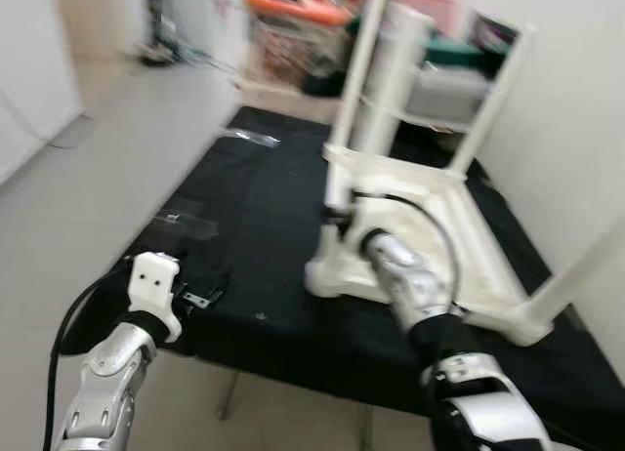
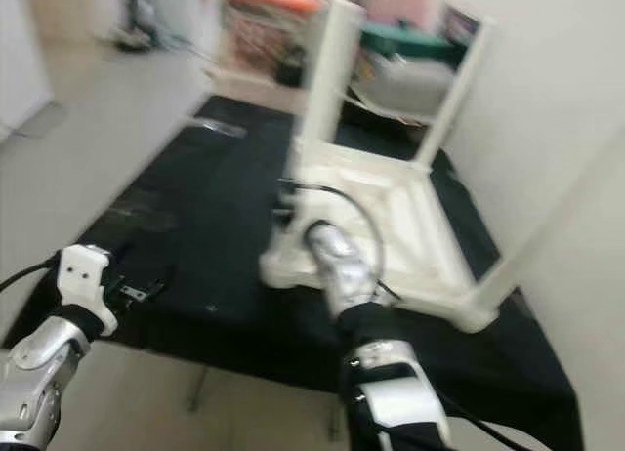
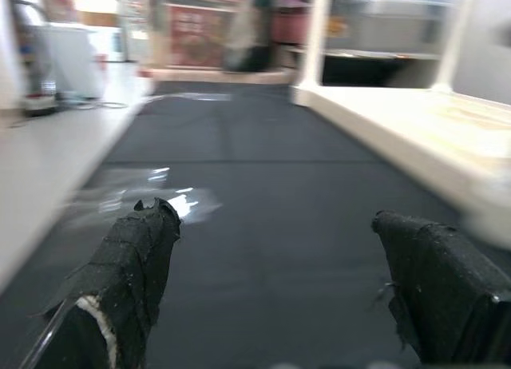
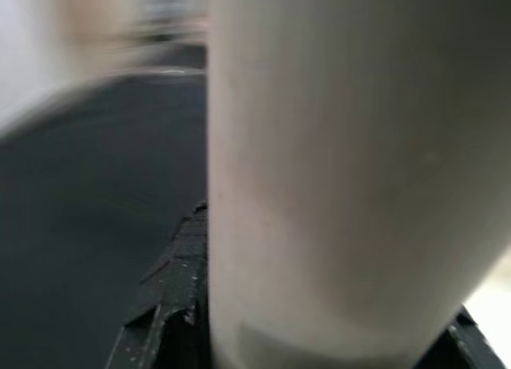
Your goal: Building children table
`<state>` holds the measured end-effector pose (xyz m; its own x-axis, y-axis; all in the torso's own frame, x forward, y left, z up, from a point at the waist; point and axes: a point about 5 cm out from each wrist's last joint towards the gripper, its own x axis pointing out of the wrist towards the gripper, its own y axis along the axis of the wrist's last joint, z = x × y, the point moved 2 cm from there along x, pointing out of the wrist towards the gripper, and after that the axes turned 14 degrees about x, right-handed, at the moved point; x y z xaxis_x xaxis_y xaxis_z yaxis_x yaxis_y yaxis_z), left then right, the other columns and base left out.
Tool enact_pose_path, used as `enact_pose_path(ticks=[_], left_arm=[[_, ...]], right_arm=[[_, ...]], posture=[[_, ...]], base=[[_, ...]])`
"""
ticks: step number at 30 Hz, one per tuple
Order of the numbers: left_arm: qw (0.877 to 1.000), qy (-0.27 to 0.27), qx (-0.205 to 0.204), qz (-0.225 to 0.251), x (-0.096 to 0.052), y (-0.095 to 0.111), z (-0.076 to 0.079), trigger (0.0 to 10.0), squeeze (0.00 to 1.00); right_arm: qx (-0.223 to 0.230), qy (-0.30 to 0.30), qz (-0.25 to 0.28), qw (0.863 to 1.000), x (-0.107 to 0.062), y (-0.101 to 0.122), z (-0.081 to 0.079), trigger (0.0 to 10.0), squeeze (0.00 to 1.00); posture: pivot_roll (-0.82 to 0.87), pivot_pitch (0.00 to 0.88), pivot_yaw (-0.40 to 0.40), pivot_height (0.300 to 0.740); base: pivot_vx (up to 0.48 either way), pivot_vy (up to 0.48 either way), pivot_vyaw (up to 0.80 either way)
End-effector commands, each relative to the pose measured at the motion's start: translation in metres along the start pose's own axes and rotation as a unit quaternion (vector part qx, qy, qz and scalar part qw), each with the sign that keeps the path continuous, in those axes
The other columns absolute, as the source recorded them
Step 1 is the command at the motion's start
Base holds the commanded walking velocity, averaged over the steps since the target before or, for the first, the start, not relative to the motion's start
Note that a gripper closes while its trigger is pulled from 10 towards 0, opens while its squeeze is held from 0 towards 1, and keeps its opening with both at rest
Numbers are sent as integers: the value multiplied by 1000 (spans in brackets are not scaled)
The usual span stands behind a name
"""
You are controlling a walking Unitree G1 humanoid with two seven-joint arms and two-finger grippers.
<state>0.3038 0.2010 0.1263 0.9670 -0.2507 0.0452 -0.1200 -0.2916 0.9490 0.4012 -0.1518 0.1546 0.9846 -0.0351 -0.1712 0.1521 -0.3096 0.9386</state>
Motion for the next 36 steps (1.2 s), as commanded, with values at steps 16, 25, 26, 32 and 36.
enact_pose_path(ticks=[16,25,26,32,36], left_arm=[[1000,-17,-1,11,5,5,7,10000,0],[1000,-18,-4,13,8,4,9,10000,0],[1000,-18,-4,13,8,4,9,10000,0],[1000,-19,-3,12,9,4,9,10000,0],[1000,-16,-3,11,7,3,9,10000,0]], right_arm=[[69,109,-53,990,-21,-2,-35,10000,0],[45,460,2,887,-39,69,-61,10000,0],[21,482,-16,876,-39,59,-68,10000,0],[-62,567,-82,817,-48,6,-108,10000,0],[-69,629,-91,769,-67,-6,-121,6549,0]], posture=[[131,0,-192,740],[146,0,-200,740],[150,0,-201,740],[173,0,-220,740],[182,0,-223,740]], base=[[0,0,0],[0,0,0],[0,0,0],[0,0,0],[0,0,0]])
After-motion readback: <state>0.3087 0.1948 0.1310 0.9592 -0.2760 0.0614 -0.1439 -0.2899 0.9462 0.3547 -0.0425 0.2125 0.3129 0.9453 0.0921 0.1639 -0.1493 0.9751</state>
